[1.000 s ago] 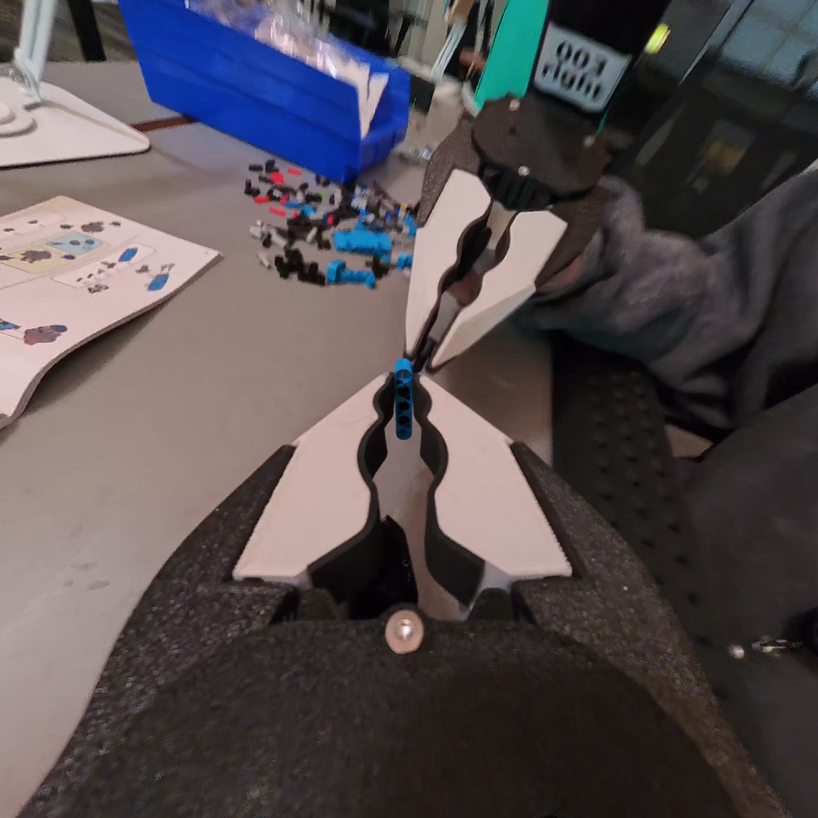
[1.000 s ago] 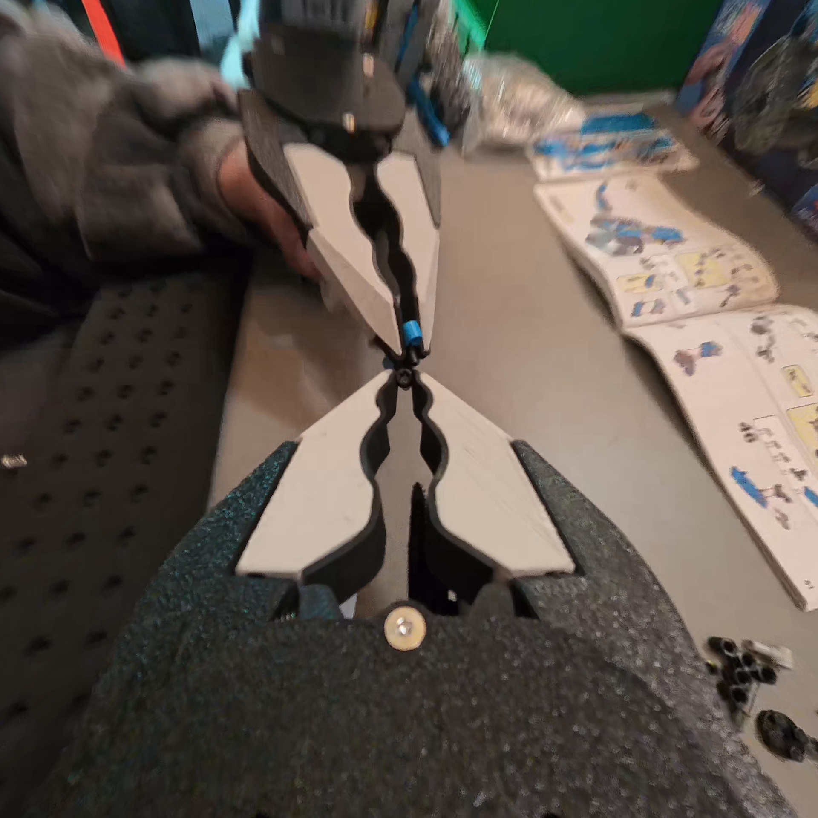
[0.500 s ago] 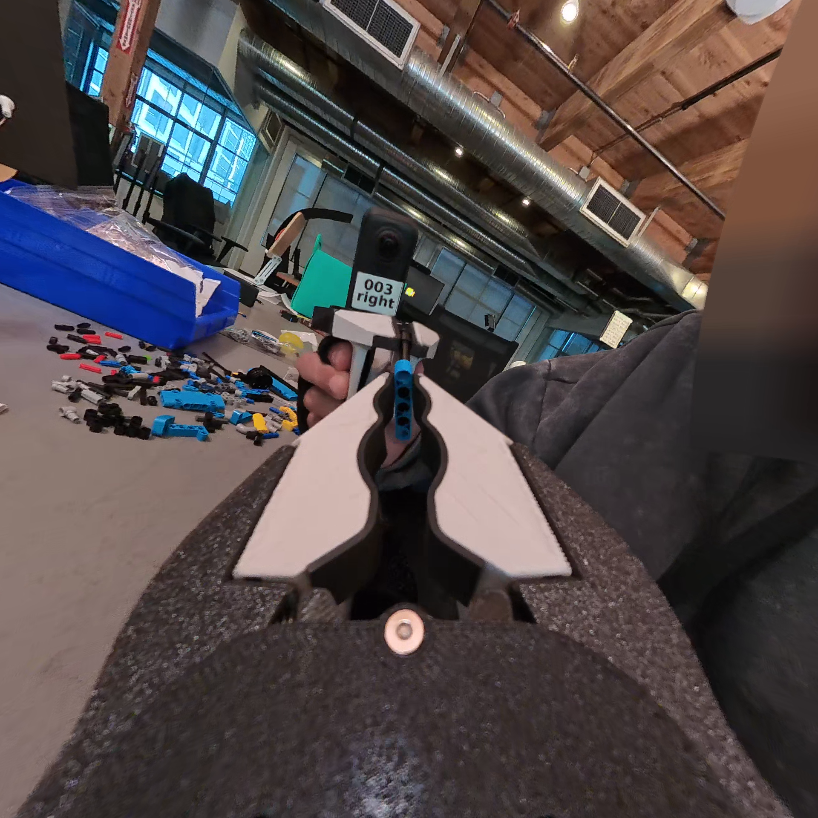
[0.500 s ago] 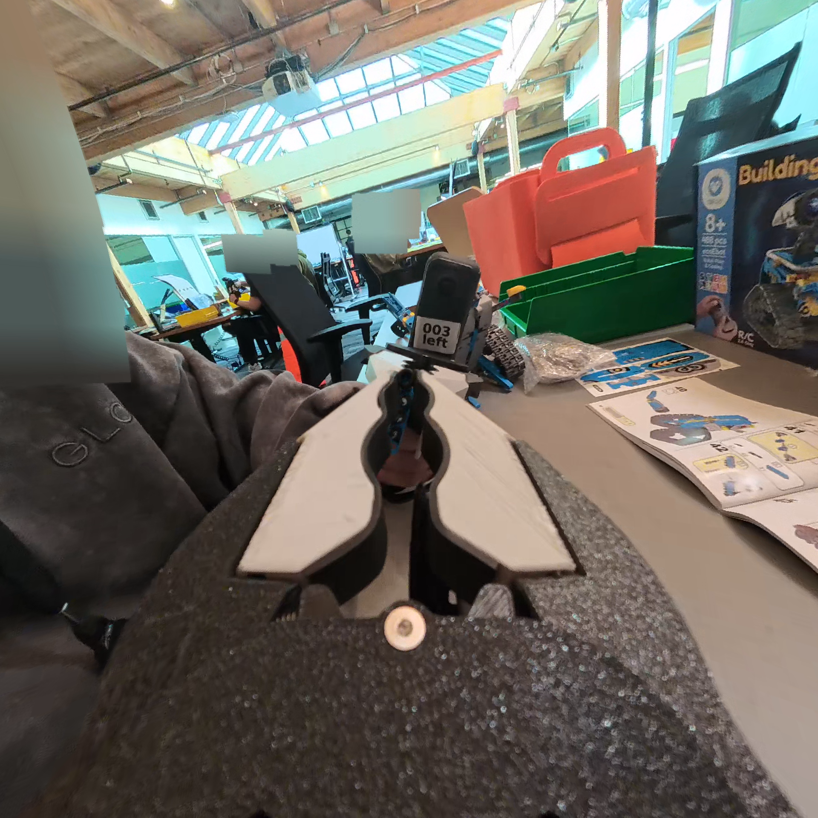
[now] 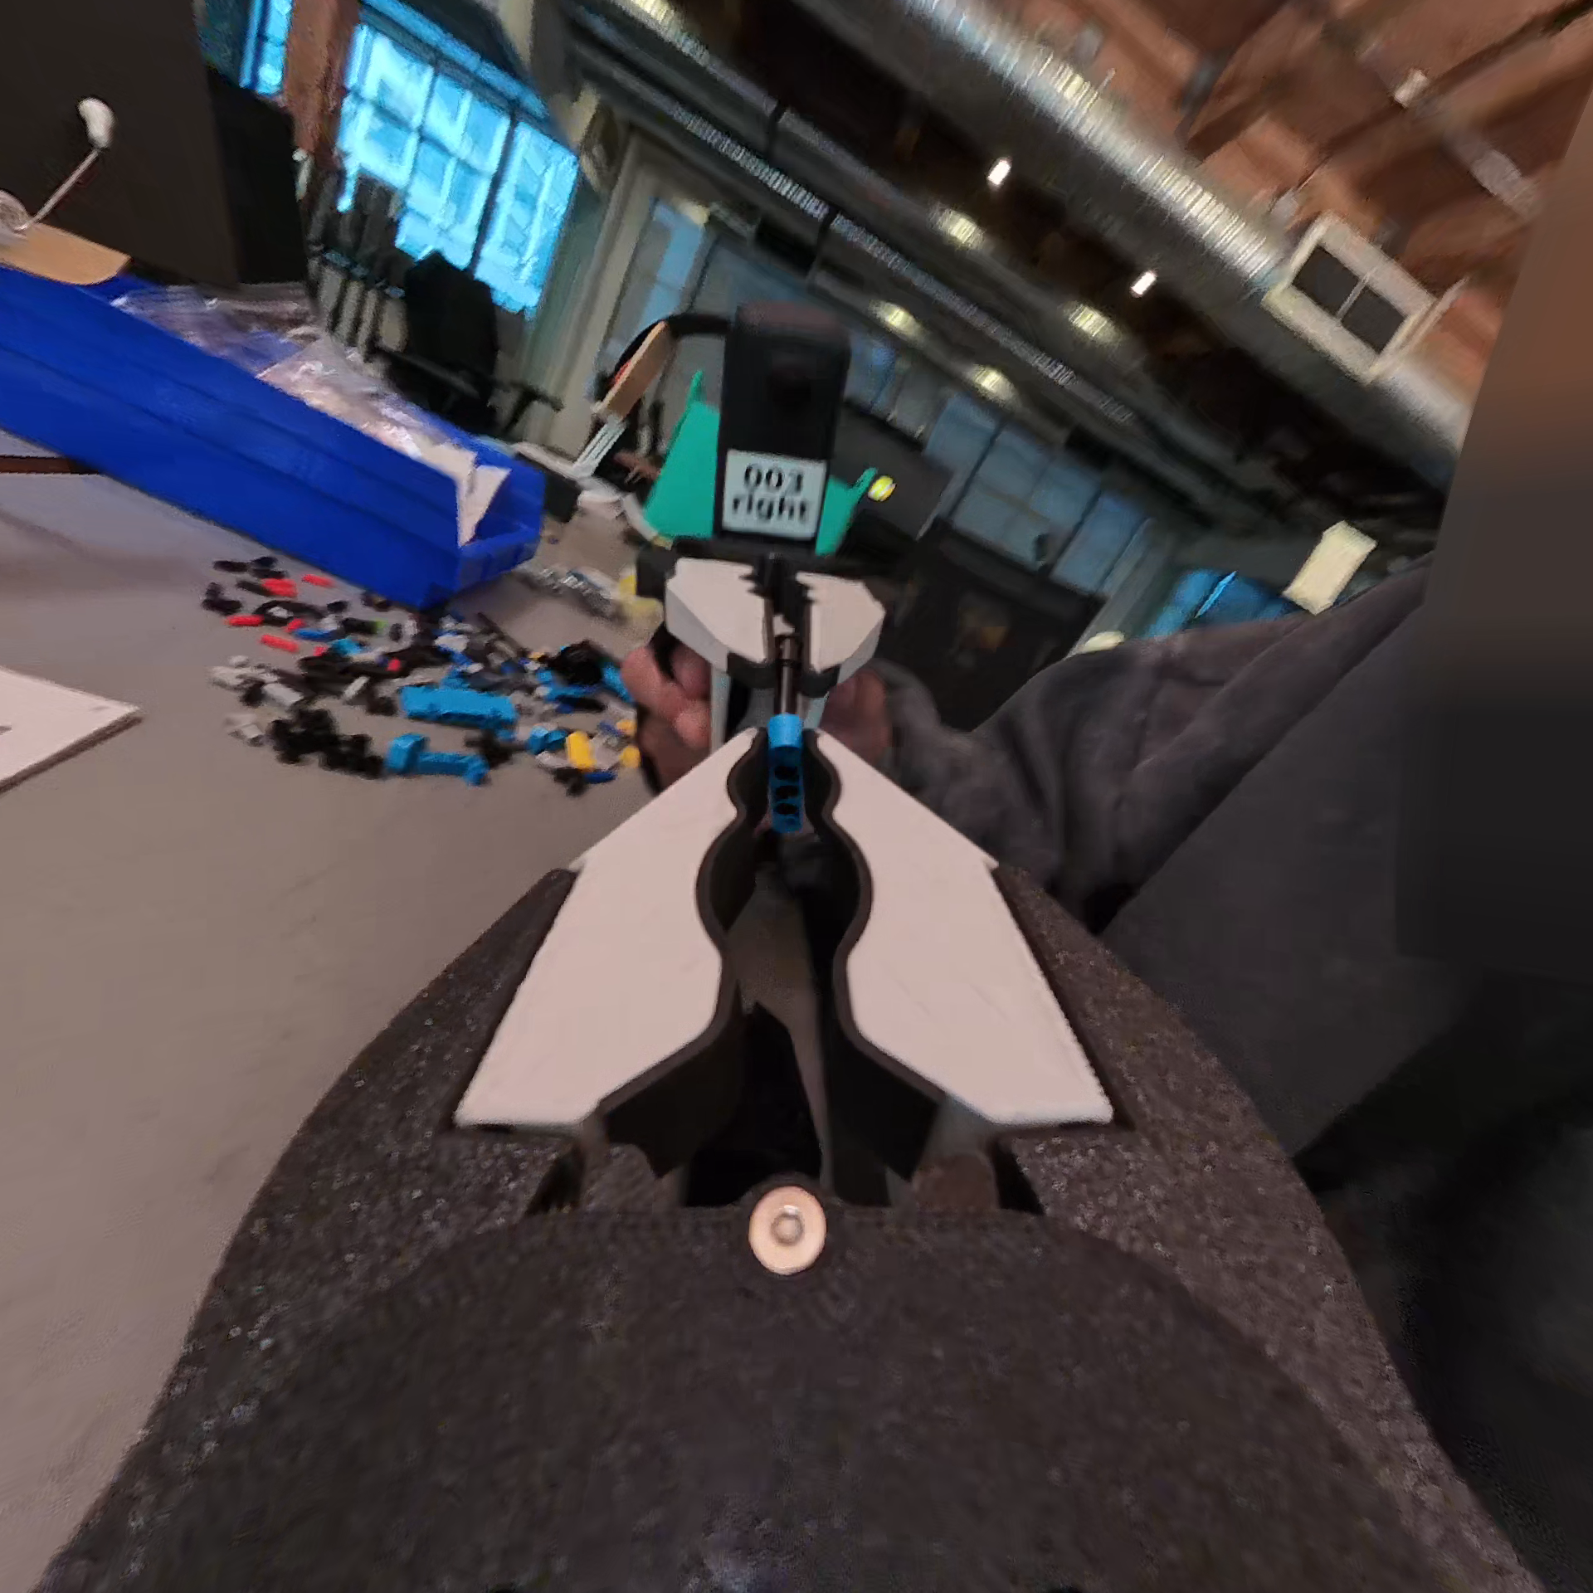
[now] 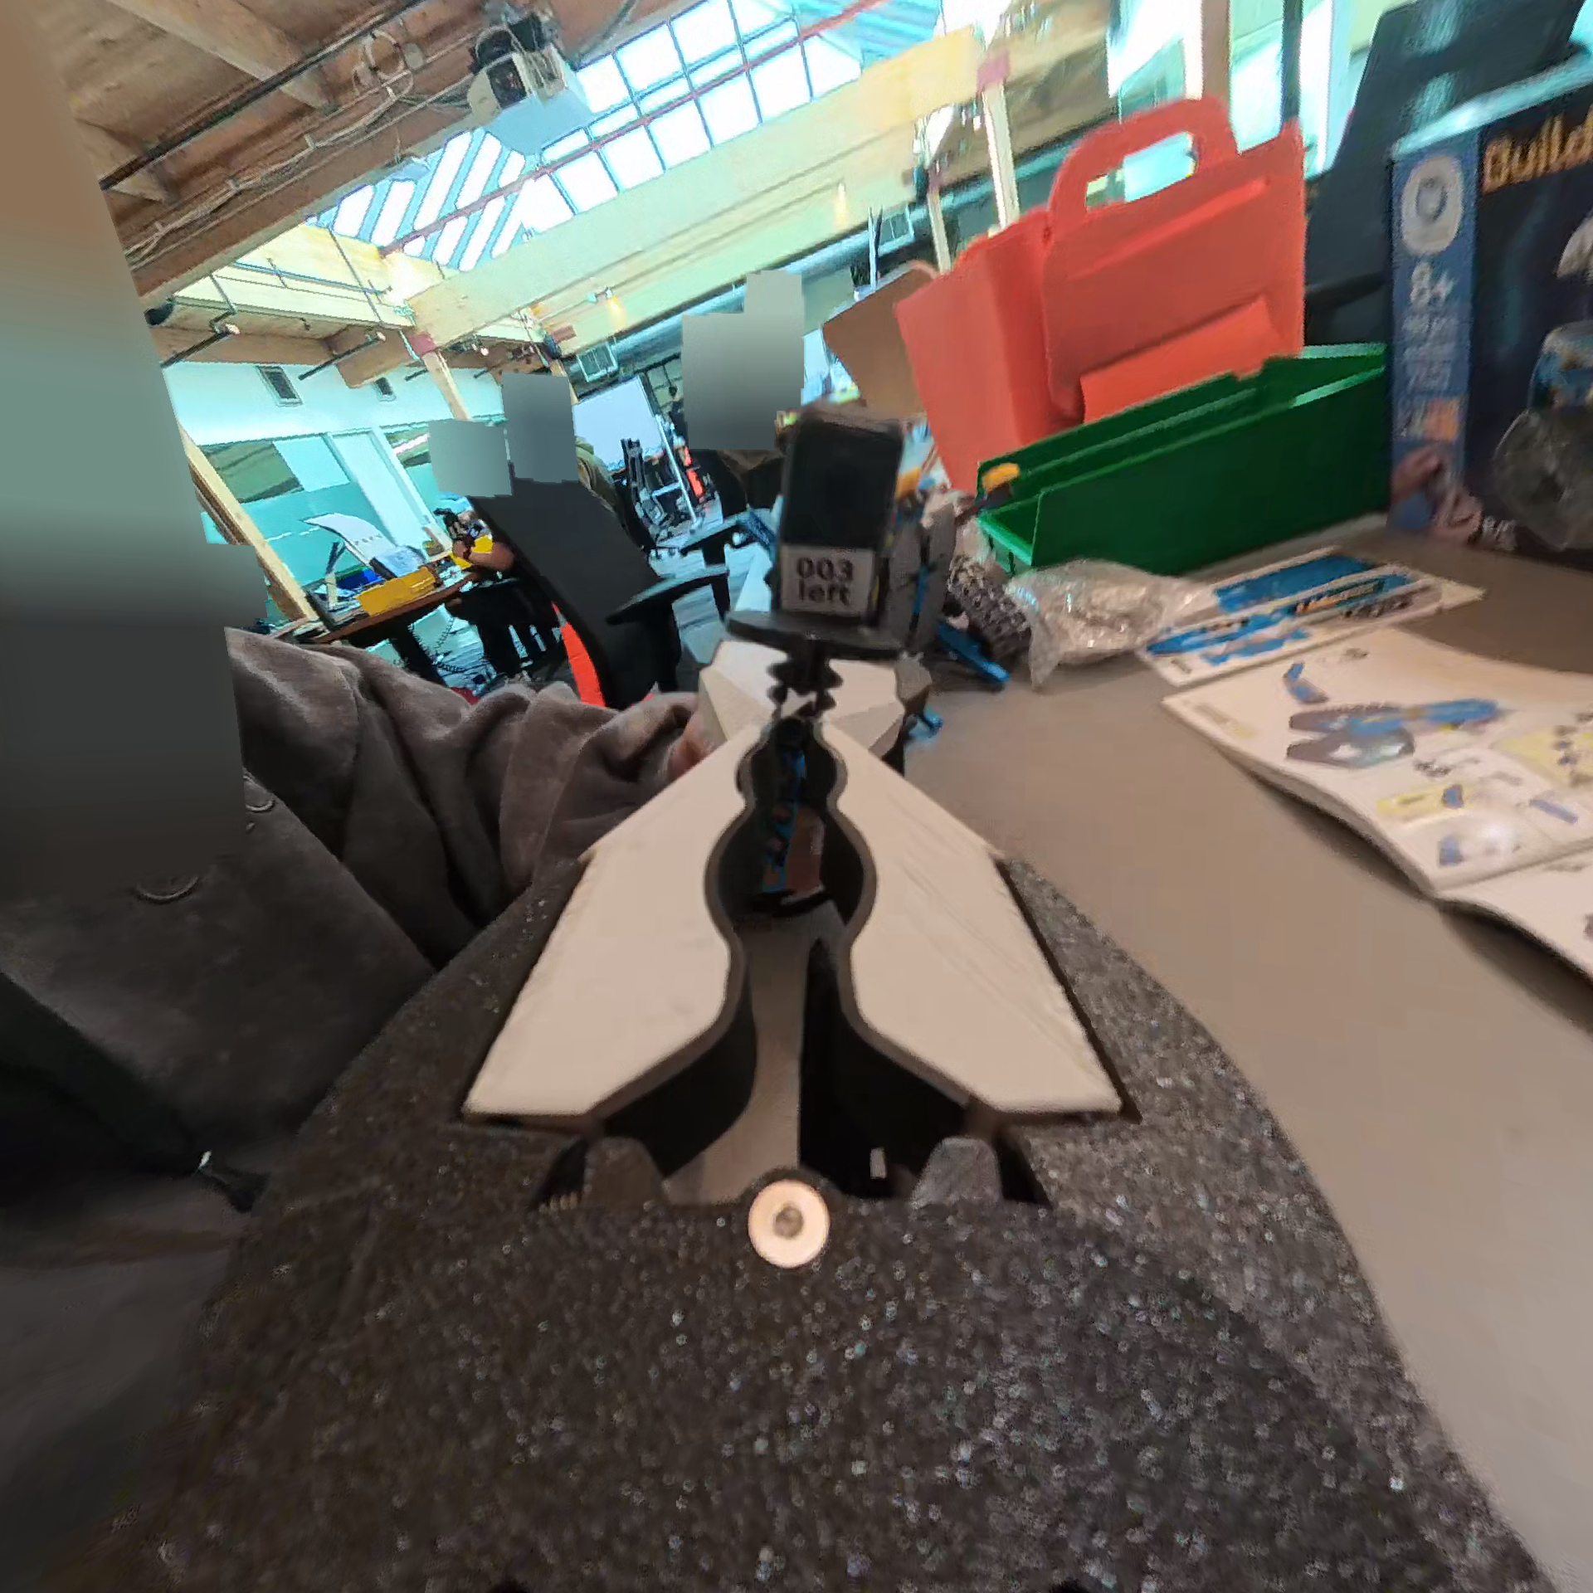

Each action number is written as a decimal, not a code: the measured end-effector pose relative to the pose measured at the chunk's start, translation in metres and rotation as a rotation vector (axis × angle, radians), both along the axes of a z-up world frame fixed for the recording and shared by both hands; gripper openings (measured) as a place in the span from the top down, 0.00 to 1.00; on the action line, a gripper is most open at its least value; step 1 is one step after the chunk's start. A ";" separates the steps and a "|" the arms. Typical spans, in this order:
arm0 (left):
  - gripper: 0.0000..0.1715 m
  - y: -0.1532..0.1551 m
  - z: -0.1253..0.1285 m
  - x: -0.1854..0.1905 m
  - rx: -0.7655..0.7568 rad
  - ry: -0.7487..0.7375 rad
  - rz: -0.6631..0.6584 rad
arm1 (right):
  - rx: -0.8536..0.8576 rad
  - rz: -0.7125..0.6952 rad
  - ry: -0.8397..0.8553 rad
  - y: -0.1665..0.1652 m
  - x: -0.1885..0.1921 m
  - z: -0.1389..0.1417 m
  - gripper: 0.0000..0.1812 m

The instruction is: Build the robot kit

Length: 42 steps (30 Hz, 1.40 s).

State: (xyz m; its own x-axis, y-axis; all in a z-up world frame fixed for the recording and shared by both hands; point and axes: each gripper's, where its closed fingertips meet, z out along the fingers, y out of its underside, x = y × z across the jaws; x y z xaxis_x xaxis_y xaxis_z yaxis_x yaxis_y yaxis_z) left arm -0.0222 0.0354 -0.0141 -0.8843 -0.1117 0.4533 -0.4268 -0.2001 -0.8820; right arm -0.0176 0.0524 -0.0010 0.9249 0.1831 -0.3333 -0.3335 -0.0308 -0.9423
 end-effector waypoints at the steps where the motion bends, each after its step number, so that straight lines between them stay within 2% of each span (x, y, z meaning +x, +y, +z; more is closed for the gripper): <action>1: 0.97 -0.002 -0.008 0.002 0.069 -0.027 0.029 | -0.043 0.018 0.025 0.000 0.001 -0.007 0.98; 3: 0.97 -0.004 -0.019 0.006 0.161 -0.068 0.079 | -0.099 0.029 0.072 -0.002 0.005 -0.020 0.98; 8: 0.97 -0.006 -0.025 0.007 0.217 -0.093 0.099 | -0.121 0.052 0.134 -0.004 0.006 -0.027 0.98; 13: 0.97 -0.006 -0.038 0.012 0.300 -0.102 0.133 | -0.221 -0.001 0.050 -0.005 0.010 -0.040 0.98; 15: 0.97 -0.006 -0.036 0.012 0.295 -0.108 0.136 | -0.224 0.008 0.063 -0.005 0.009 -0.041 0.98; 19: 0.97 -0.007 -0.036 0.013 0.300 -0.113 0.145 | -0.176 0.080 0.228 -0.008 0.010 -0.040 0.98; 22: 0.96 -0.007 -0.041 0.015 0.323 -0.111 0.146 | -0.197 0.068 0.201 -0.008 0.012 -0.044 0.98; 27: 0.96 0.000 -0.067 0.024 0.489 -0.133 0.207 | -0.298 0.022 0.160 -0.010 0.019 -0.063 0.97; 31: 0.96 0.007 -0.112 0.022 0.749 -0.143 0.183 | -0.341 -0.047 0.145 -0.015 0.034 -0.072 0.97; 36: 0.96 0.000 -0.124 0.014 0.811 -0.148 0.132 | -0.388 -0.102 0.114 -0.020 0.046 -0.081 0.97; 42: 0.96 0.000 -0.124 0.013 0.806 -0.137 0.120 | -0.402 -0.086 0.085 -0.018 0.041 -0.083 0.97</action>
